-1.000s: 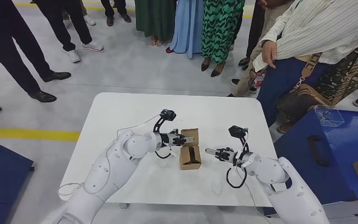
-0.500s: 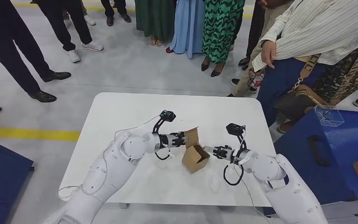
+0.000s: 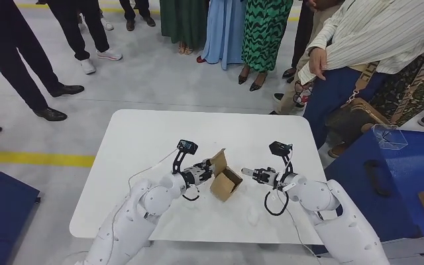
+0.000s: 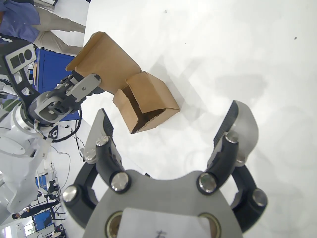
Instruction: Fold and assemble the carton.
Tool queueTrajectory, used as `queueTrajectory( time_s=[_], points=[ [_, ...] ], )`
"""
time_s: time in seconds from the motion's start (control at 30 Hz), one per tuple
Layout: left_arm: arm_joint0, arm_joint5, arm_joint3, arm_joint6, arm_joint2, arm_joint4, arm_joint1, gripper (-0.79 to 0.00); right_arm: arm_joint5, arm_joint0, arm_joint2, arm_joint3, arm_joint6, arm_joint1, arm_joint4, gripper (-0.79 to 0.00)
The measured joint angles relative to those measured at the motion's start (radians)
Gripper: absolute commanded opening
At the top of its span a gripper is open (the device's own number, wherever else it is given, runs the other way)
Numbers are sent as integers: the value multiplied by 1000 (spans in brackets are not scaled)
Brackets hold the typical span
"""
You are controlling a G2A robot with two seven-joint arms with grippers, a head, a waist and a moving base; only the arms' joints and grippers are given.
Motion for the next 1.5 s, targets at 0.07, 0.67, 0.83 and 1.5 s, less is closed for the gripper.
queueTrajectory(
  time_s=[0.07, 0.67, 0.83, 1.5],
  points=[
    [43, 5, -50, -22, -24, 8, 10, -37, 3, 6, -12, 5, 3, -2, -8, 0],
    [170, -67, -227, -167, -93, -26, 44, 0, -98, -4, -25, 16, 163, 14, -201, 0],
    [160, -93, -224, -215, -85, -104, 44, 0, -133, -33, -27, 15, 209, 22, -261, 0],
    [85, -123, -205, -341, -11, -119, 41, 0, -51, 75, -208, 142, 119, -41, -250, 0]
  ],
)
